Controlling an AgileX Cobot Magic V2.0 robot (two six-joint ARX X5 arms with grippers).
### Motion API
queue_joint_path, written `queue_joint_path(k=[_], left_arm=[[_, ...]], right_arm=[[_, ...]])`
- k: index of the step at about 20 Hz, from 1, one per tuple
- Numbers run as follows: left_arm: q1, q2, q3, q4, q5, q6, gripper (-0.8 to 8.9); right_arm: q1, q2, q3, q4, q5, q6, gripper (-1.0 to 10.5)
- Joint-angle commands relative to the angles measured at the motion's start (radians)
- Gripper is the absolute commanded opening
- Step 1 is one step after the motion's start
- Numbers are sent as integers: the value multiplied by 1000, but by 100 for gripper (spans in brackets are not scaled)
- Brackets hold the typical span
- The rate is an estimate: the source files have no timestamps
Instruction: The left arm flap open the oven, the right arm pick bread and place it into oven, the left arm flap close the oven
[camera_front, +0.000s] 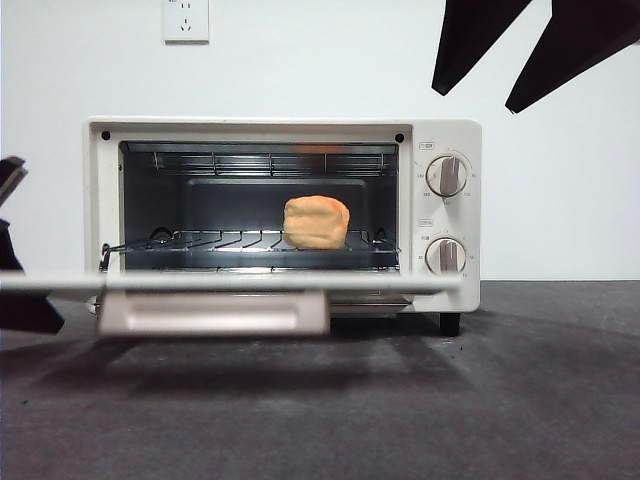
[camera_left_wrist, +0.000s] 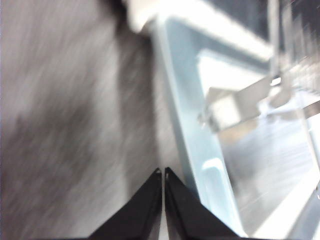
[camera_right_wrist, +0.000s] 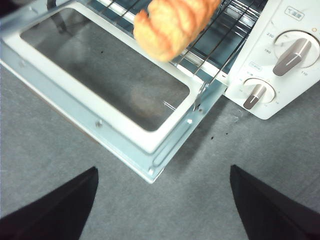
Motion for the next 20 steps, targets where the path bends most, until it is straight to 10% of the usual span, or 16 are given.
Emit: queue_joint_path(k=[1, 20], left_arm=[[0, 11, 10, 74, 63, -58, 15], [69, 10, 11, 519, 40, -333, 15]], right_arm=[[7, 3, 10, 8, 0, 4, 419], [8, 3, 10, 23, 0, 23, 419]])
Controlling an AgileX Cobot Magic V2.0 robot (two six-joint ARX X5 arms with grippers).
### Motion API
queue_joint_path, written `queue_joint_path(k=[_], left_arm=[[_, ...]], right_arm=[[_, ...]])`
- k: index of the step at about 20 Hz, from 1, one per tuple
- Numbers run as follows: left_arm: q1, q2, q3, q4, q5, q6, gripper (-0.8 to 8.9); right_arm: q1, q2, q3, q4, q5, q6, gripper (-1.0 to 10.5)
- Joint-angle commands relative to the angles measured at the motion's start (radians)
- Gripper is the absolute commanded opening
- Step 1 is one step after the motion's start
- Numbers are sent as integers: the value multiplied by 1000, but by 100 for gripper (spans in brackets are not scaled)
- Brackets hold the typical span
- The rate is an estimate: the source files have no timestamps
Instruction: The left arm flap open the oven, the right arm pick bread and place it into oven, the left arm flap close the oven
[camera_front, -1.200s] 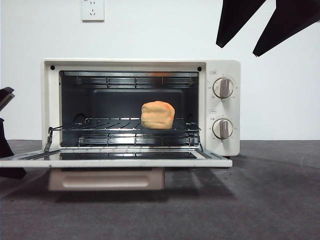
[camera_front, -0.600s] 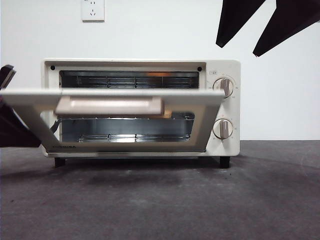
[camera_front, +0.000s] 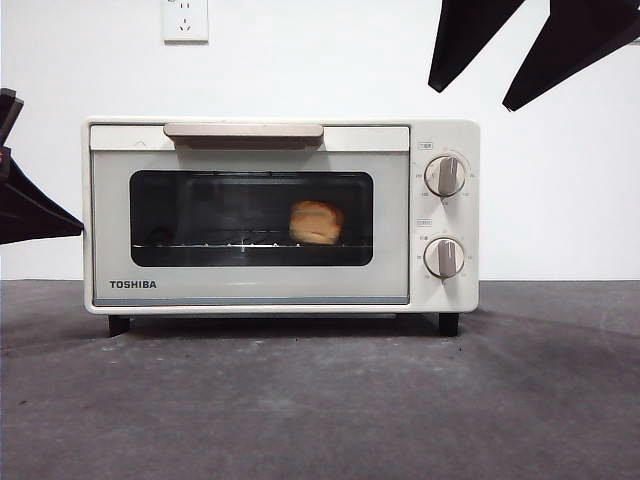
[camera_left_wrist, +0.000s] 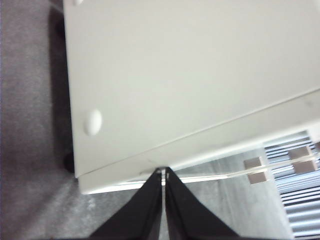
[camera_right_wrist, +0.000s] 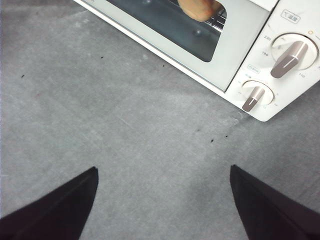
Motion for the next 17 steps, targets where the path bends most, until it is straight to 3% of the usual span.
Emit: queue_joint_path(k=[1, 5, 11, 17], left_arm=[[0, 6, 11, 15, 22, -32, 16], [-29, -85, 11, -54, 6, 2, 17], [-135, -419, 14, -450, -296, 263, 17], [-245, -687, 67, -723, -480, 397, 17]], right_arm=[[8, 3, 10, 10, 0, 12, 419], [7, 3, 10, 18, 0, 11, 419], [7, 4, 10, 42, 0, 11, 419], [8, 5, 10, 78, -4, 13, 419]])
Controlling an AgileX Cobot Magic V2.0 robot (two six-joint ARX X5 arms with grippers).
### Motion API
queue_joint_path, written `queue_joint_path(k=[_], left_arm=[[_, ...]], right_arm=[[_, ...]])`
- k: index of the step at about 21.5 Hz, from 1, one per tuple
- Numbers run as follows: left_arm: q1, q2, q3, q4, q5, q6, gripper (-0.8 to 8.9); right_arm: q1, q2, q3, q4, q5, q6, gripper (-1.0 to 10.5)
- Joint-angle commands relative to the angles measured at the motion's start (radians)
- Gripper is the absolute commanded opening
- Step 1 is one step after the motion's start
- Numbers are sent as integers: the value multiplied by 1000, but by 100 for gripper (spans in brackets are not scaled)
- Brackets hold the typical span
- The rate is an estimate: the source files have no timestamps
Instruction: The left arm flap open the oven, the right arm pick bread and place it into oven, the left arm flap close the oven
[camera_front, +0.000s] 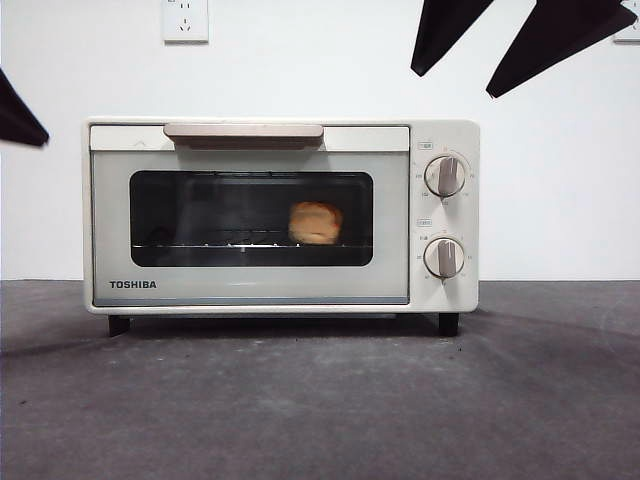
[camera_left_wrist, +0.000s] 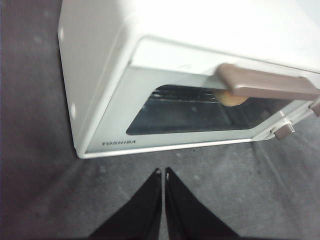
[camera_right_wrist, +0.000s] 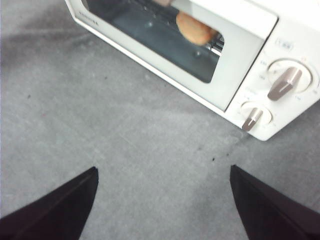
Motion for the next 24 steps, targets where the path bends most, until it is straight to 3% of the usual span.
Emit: queue_joint_path(k=[1, 5, 8, 15, 16, 19, 20, 24], left_arm=[[-28, -64, 46, -55, -53, 75, 17], [-79, -164, 108, -194, -145, 164, 16], [-85, -197, 115, -215, -150, 167, 16], [-85, -201, 115, -217, -150, 167, 17], [-85, -201, 115, -217, -150, 167, 17], [-85, -201, 115, -217, -150, 167, 20], [-85, -201, 115, -217, -150, 167, 20], [-85, -201, 115, -217, -150, 167, 20]], right_arm=[[8, 5, 10, 11, -9, 17, 419], [8, 5, 6, 45, -67, 42, 419], [8, 6, 6, 87, -105, 61, 419], [8, 6, 6, 92, -104, 63, 418], [8, 6, 6, 92, -104, 63, 385], [8, 6, 6, 92, -104, 63, 48], [8, 6, 6, 92, -104, 63, 0], [8, 6, 6, 93, -99, 63, 10]])
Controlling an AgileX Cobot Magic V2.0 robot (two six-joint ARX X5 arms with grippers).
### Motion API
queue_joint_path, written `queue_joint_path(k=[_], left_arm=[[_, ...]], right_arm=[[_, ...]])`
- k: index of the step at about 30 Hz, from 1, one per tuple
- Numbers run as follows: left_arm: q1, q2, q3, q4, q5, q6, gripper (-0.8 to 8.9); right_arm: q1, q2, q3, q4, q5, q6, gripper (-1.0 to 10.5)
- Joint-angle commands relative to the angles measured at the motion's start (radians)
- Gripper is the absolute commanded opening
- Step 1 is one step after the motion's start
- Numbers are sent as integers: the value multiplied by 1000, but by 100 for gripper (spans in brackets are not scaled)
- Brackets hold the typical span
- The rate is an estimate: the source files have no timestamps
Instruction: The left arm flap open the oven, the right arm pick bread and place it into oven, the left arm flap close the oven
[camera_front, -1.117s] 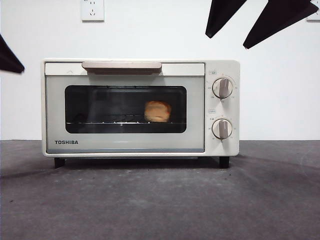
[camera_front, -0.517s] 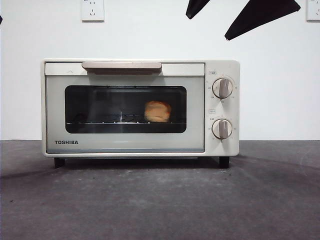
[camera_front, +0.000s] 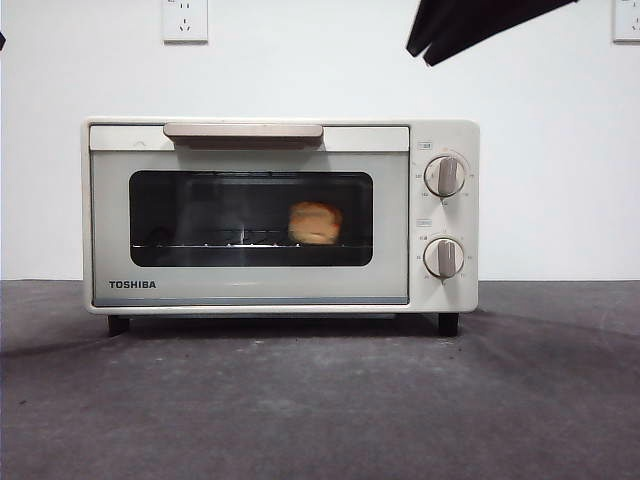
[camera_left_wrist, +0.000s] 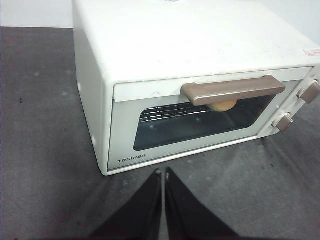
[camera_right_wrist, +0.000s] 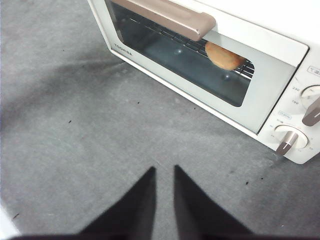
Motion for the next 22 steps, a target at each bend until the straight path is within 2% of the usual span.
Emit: queue_joint_path(k=[1, 22], left_arm=[[-3, 4, 15, 9, -1, 11, 20], [-2, -24, 15, -3, -5, 29, 20]], right_arm=[[8, 6, 6, 10, 3, 11, 10], [8, 6, 6, 10, 2, 10, 10]])
